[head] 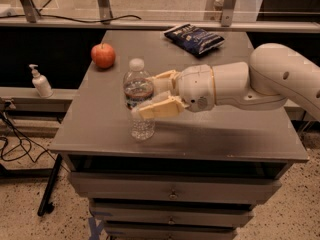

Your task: Move water bottle near apple

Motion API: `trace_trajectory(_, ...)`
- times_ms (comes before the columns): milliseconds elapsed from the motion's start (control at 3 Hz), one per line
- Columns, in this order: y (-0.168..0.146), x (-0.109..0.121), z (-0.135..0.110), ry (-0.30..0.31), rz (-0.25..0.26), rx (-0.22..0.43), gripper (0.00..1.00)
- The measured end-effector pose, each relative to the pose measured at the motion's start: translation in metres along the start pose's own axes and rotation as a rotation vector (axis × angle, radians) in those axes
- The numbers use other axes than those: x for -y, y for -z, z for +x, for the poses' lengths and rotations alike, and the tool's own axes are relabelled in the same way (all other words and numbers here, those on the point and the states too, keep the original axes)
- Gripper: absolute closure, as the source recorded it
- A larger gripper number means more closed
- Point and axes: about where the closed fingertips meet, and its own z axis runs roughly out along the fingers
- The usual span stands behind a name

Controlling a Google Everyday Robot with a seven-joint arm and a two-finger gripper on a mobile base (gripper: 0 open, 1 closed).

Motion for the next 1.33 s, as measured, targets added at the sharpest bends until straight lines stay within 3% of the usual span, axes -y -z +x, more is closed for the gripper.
trace_trajectory(667, 0.016, 0.004, 0.006, -0.064, 0.044, 0.010, 0.87)
trace_trajectory(1000, 0.053, 0.028, -0.025, -0.036, 0.117, -0.029, 1.00)
trace_trajectory(1333, 0.053, 0.027, -0.024, -0.037, 0.116, -0.029, 1.00)
